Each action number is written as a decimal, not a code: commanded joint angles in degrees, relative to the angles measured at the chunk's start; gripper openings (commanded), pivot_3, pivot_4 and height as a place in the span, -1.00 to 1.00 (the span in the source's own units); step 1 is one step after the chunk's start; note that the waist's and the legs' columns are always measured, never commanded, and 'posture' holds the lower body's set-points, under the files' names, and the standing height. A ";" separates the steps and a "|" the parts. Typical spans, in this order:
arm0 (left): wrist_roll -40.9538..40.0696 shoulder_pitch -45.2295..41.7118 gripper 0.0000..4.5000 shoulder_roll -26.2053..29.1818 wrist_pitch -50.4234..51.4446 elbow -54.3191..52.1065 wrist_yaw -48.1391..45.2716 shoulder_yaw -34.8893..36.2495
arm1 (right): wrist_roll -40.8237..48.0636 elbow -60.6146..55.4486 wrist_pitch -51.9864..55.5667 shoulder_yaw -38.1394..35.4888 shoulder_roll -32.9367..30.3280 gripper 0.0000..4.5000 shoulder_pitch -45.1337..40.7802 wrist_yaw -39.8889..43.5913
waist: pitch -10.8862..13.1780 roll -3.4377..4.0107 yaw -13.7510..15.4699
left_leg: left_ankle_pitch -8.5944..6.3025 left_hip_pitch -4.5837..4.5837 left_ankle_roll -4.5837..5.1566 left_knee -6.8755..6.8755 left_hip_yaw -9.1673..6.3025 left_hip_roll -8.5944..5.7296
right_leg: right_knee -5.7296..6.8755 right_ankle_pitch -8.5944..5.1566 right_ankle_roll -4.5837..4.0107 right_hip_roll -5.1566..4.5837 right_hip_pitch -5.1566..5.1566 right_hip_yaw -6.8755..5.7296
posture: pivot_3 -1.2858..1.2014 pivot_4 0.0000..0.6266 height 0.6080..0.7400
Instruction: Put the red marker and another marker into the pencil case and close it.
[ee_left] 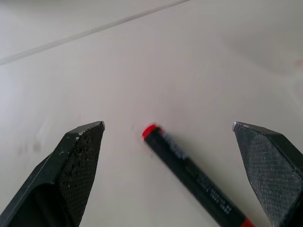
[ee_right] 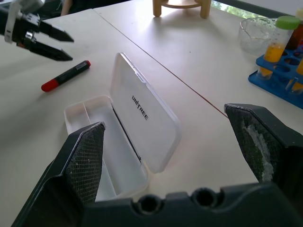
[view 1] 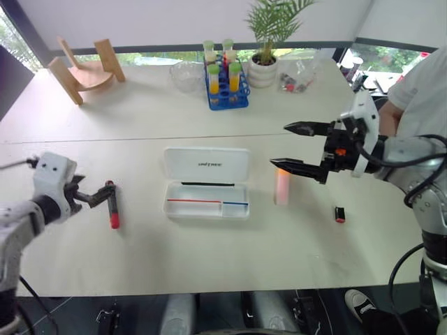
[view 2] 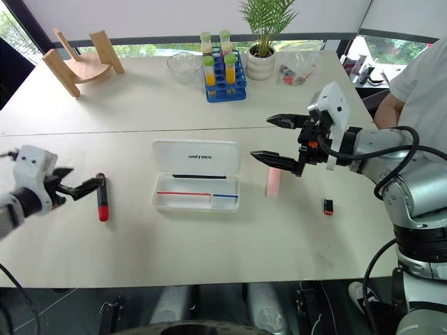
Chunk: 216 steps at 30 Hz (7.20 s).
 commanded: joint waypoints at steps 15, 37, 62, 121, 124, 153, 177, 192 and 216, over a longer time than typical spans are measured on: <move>6.17 -10.99 0.20 -21.03 11.37 3.09 23.66 2.69 | 8.87 -3.64 7.29 -5.21 -4.17 1.00 -1.00 3.53 | -0.09 -0.05 0.11 | 0.10 0.07 -0.18 -0.02 -0.05 -0.07 | 0.03 0.04 -0.02 0.00 0.07 -0.03 | 0.03 -0.52 1.00; -5.58 -25.33 -0.88 13.48 -30.32 4.88 -51.56 -25.71 | 6.05 -3.54 4.49 -4.98 -3.37 1.00 -1.36 -1.61 | 0.04 -0.18 -0.08 | 0.29 0.02 -0.97 -0.28 0.06 -0.09 | -0.16 0.05 -0.03 -0.06 -0.04 -0.03 | 0.03 -0.52 1.00; 19.68 -44.19 -0.06 -10.15 -60.04 44.51 -56.52 -47.56 | 7.67 -10.86 5.68 -10.83 -4.39 1.00 6.96 -8.29 | 0.06 -0.21 -0.10 | 0.00 -0.11 -0.39 0.02 0.03 -0.07 | -0.05 0.08 0.04 0.09 -0.10 0.02 | 0.03 -0.52 1.00; -15.84 -9.83 1.00 17.83 -26.63 2.19 -34.61 -0.06 | -12.60 -7.42 42.98 6.60 18.20 -0.63 0.75 -36.15 | 0.08 -0.20 -1.62 | 0.08 -0.04 -0.53 -0.17 0.04 0.00 | 0.02 0.05 0.00 0.08 -0.19 0.06 | 0.03 -0.52 1.00; -15.90 -8.63 1.00 19.16 -26.95 3.04 -36.37 0.82 | -8.38 -9.39 40.19 6.22 10.88 -0.63 -1.64 -27.41 | 0.11 -0.15 -1.69 | 0.08 -0.09 -0.53 -0.17 0.06 -0.01 | -0.01 0.05 0.00 0.06 -0.23 0.06 | 0.03 -0.52 1.00; -19.85 -8.03 1.00 22.95 -23.07 2.24 -42.67 -1.20 | -25.48 17.15 -0.23 41.39 29.65 -0.63 -18.75 2.50 | 0.21 -0.14 -1.76 | 0.05 -0.11 -0.50 -0.19 0.07 0.09 | 0.00 0.02 -0.08 0.08 -0.30 0.00 | 0.03 -0.52 1.00; -21.57 -7.97 1.00 20.99 -22.56 -0.31 -39.43 -3.02 | -20.20 7.54 16.27 20.66 23.61 0.96 -21.67 1.89 | 0.22 -0.13 -1.30 | 0.05 -0.12 -0.50 -0.18 0.04 0.04 | 0.03 0.02 -0.08 0.02 -0.28 -0.02 | 0.03 -0.52 1.00; -19.52 -12.30 1.00 17.13 -26.24 1.23 -41.89 -11.94 | -22.51 -16.12 28.30 -12.88 11.75 0.96 18.40 -20.49 | 0.20 -0.15 -0.78 | 0.04 -0.04 -0.48 -0.22 0.15 0.03 | -0.02 0.01 -0.08 0.11 -0.25 0.13 | 0.03 -0.52 1.00; -16.96 -16.08 1.00 14.84 -27.99 3.73 -41.22 -15.20 | -24.44 -22.72 23.17 -15.51 34.50 0.96 38.39 -39.51 | 0.13 -0.22 -1.77 | 0.06 0.07 -0.53 -0.16 0.11 0.05 | 0.01 0.00 -0.07 0.13 -0.11 0.13 | 0.03 -0.52 1.00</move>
